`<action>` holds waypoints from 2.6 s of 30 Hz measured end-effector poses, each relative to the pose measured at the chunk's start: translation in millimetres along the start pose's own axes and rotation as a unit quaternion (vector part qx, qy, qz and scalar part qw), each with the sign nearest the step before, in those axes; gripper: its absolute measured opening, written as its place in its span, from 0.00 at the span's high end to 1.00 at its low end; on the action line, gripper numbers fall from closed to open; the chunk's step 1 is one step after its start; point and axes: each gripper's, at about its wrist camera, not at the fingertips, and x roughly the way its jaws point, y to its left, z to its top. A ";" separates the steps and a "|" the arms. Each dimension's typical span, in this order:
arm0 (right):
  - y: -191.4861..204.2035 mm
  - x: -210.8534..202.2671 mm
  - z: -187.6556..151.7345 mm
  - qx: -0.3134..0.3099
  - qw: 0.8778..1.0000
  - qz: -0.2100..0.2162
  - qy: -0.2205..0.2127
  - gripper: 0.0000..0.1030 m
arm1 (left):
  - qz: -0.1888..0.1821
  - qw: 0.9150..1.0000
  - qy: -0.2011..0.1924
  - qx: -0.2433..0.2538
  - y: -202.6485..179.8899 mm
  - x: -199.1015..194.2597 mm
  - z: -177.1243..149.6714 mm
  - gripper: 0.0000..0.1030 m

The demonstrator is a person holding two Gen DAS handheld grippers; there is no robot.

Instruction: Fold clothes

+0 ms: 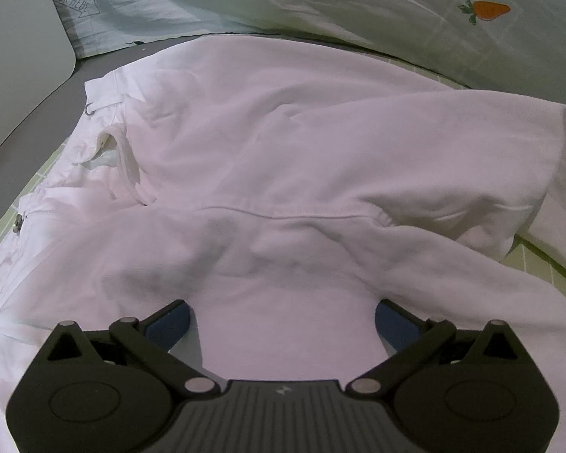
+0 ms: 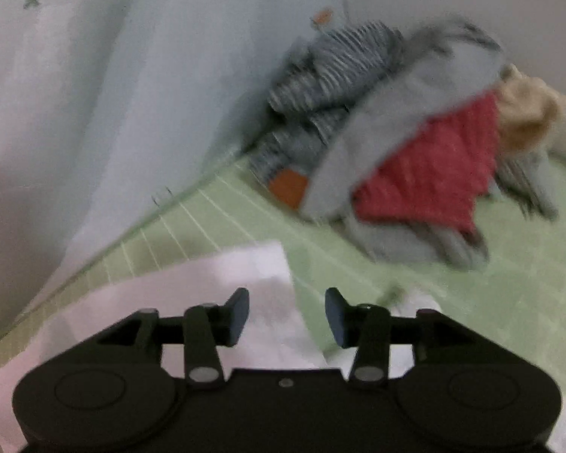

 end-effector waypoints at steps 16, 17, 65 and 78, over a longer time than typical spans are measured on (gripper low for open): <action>-59.9 5.9 -64.7 0.249 0.959 0.069 0.112 0.43 | 0.000 1.000 -0.004 -0.001 1.1 0.3 0.1 0.00; -62.2 5.2 -66.0 0.262 0.956 0.071 0.114 0.43 | 0.000 1.000 -0.004 -0.001 1.2 0.2 0.0 0.00; -2.1 40.3 68.4 0.110 0.992 0.016 0.053 0.85 | -0.004 1.000 -0.011 0.005 7.4 -2.5 -2.2 0.00; -26.7 36.1 22.1 0.057 0.997 -0.023 0.055 0.46 | -0.028 0.998 0.049 0.015 18.6 -2.5 17.9 0.00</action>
